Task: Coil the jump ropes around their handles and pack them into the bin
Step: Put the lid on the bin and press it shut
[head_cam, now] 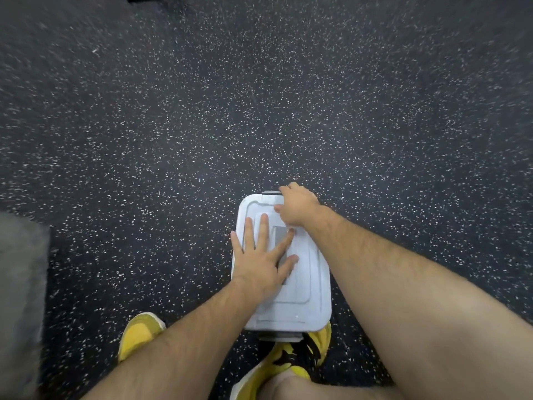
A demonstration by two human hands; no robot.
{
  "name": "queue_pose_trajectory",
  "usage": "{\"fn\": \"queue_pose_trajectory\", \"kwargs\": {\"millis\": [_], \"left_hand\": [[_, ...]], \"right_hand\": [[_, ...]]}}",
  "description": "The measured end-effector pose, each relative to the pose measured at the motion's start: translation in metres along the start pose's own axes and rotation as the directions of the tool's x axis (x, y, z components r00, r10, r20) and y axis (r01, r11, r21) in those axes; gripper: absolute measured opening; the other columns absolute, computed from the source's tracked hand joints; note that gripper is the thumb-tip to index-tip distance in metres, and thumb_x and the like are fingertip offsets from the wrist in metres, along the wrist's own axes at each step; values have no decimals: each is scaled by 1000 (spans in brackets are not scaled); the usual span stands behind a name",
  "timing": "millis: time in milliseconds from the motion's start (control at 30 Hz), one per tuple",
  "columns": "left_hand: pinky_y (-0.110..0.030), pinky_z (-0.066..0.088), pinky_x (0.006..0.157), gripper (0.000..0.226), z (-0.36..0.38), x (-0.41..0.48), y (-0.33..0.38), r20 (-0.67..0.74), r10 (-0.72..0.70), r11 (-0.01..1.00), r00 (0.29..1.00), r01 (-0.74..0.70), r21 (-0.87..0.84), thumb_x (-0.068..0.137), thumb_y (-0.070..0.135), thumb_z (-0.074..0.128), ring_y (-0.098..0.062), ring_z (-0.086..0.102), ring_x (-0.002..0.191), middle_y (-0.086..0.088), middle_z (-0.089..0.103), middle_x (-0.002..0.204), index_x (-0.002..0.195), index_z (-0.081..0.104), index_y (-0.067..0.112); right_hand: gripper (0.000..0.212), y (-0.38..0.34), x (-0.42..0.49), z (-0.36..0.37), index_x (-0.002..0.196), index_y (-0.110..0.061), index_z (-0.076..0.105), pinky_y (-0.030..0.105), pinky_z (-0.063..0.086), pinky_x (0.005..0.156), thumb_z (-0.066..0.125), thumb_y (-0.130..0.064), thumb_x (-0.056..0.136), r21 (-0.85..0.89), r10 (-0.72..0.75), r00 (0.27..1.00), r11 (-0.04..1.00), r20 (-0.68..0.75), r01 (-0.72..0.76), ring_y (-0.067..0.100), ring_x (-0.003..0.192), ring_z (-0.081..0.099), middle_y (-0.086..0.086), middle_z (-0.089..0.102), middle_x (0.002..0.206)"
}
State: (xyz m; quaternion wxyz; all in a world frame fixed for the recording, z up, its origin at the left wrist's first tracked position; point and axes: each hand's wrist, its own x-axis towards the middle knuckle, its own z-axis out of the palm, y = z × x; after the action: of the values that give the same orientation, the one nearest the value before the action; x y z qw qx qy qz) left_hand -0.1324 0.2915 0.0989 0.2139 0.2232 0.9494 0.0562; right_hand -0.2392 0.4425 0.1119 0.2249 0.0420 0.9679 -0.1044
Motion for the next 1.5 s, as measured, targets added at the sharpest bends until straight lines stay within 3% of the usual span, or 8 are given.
{"fn": "queue_pose_trajectory", "kwargs": {"millis": [333, 467, 600, 700, 933, 1200, 1333, 1500], "left_hand": [[-69, -15, 114, 57, 0, 3, -1, 25, -34, 999, 999, 34, 13, 95, 73, -2, -39, -37, 144, -8, -39, 159, 147, -19, 58], [-68, -14, 115, 58, 1, 4, -2, 16, -43, 999, 999, 43, 5, 93, 75, -2, -38, -35, 146, -7, -38, 160, 148, -15, 60], [-69, -11, 115, 59, 1, 2, 0, -3, -41, 998, 999, 41, 37, 96, 71, -4, -37, -33, 147, -8, -36, 160, 149, -22, 55], [-68, -9, 117, 58, 2, -4, 5, -26, -29, 998, 999, 30, 54, 102, 60, -1, -30, -27, 150, -7, -30, 163, 155, -17, 43], [-50, 1, 125, 62, 39, -70, -14, -51, 222, 974, 974, -219, 58, 100, 52, -6, -26, -18, 153, -4, -21, 166, 157, -15, 28], [-48, -8, 125, 85, 62, -106, -26, 1, 357, 916, 934, -350, 195, 97, 69, 19, -33, -28, 150, -6, -27, 164, 157, -21, 24], [-49, -5, 125, 87, 64, -103, -27, -9, 373, 904, 928, -361, 230, 96, 67, 22, -36, -25, 150, -8, -24, 165, 157, -21, 22], [-44, -11, 122, 77, 64, -103, -32, -35, 402, 908, 915, -394, 143, 98, 67, 5, -34, -21, 151, -5, -18, 166, 159, -11, 24]], "right_hand": [[24, 3, -18, 20, 123, -15, 56, 39, 38, 102, 48, -21, 101, 36, -110, 951, 991, -290, 126, 27, 114, 45, 4, 50, 126], [51, 10, -57, 26, 154, -6, 28, 43, 15, 123, 37, -18, 105, -140, -192, 978, 974, -82, 179, 31, 151, 11, 12, 20, 162], [56, 7, -138, 48, 154, 4, 20, 44, -2, 125, 33, -11, 101, -291, -191, 980, 936, 48, 197, 35, 153, -3, 21, 7, 165], [50, -8, -196, 64, 145, 5, 40, 55, 6, 122, 35, -20, 102, -445, -203, 969, 861, 144, 246, 48, 147, 12, 31, 28, 155], [76, -22, -234, 78, 158, -3, 10, 43, 5, 124, 49, -26, 96, -142, -63, 989, 986, 134, 82, 42, 151, -5, 26, -6, 163], [112, -22, -218, 105, 154, 6, 4, 60, 12, 121, 60, -63, 86, -398, -98, 983, 904, 156, 153, 58, 145, 1, 39, 3, 157], [81, -27, -221, 110, 154, 7, 2, 55, 19, 120, 51, -30, 101, -387, -70, 992, 916, 108, 107, 62, 143, 2, 38, -5, 157], [84, -17, -214, 108, 154, 8, 3, 58, 18, 119, 44, -43, 101, -364, -119, 983, 917, 139, 163, 59, 144, 2, 38, 1, 157]]}}
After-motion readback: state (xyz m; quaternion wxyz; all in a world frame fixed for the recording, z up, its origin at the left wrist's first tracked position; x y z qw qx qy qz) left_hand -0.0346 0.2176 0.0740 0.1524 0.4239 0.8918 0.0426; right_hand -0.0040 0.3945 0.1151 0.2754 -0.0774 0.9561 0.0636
